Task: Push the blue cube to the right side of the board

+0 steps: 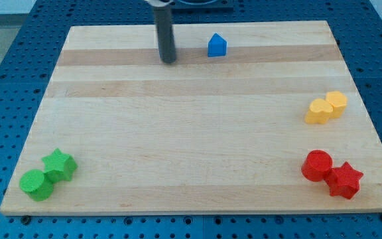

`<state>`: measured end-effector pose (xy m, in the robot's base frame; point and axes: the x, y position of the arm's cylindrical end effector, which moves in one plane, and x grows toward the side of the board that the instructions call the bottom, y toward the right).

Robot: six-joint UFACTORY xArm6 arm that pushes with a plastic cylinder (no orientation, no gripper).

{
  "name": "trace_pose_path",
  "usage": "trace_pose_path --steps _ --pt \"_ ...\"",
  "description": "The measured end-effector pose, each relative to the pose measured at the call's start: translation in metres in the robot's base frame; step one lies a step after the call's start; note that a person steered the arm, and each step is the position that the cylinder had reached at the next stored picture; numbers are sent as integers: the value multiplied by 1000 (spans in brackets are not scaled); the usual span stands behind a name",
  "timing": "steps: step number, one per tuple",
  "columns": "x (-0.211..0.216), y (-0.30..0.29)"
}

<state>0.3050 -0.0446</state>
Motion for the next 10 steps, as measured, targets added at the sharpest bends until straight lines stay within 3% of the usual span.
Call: trace_pose_path --steps 1,4,9,10 --pt "4 26" --pt "-18 16" --pt "-13 -105" --pt "3 -41"
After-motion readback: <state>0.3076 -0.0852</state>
